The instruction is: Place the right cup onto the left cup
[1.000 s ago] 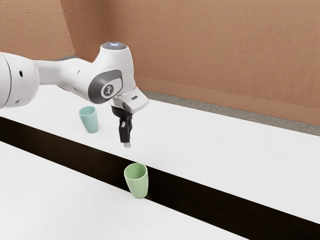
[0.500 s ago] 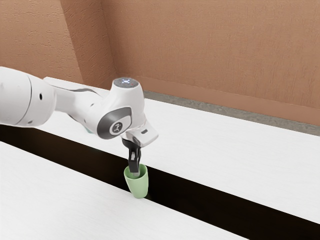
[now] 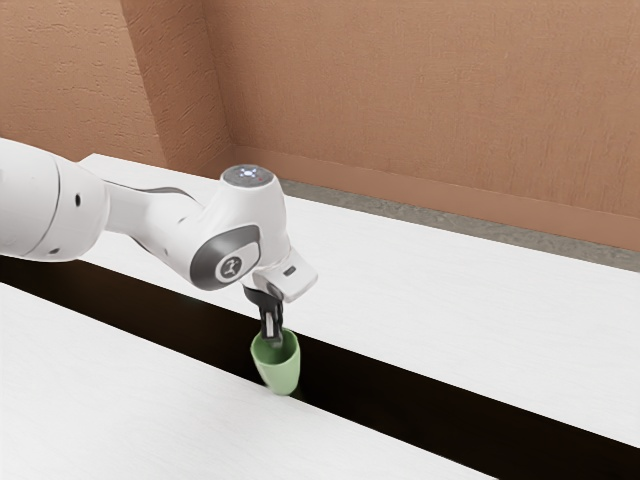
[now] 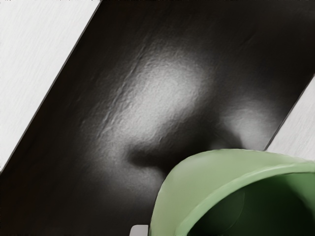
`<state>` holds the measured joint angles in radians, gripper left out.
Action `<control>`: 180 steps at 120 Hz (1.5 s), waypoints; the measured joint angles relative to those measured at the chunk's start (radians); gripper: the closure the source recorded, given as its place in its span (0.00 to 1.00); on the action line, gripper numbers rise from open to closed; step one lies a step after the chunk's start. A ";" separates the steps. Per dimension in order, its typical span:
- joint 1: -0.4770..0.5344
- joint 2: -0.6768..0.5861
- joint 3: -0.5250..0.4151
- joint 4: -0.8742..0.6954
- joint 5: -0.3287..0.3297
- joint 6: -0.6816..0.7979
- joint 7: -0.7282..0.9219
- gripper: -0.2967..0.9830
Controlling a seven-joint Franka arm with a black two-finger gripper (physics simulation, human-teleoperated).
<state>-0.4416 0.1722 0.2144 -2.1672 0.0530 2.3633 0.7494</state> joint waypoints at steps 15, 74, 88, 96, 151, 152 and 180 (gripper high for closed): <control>0.000 -0.014 0.000 -0.003 0.002 0.003 -0.017 0.83; 0.205 -0.185 0.011 0.010 0.042 -0.080 -0.072 0.84; 0.256 -0.179 0.048 0.049 0.051 -0.108 -0.077 0.84; 0.293 -0.151 0.062 0.106 0.053 -0.133 -0.075 0.85; 0.439 0.148 0.144 0.594 -0.075 -0.356 0.032 0.85; 0.443 0.149 0.145 0.598 -0.078 -0.359 0.035 0.85; 0.475 0.283 0.234 0.801 -0.153 -0.458 0.147 0.85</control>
<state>0.0330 0.4548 0.4486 -1.3658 -0.1002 1.9057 0.8960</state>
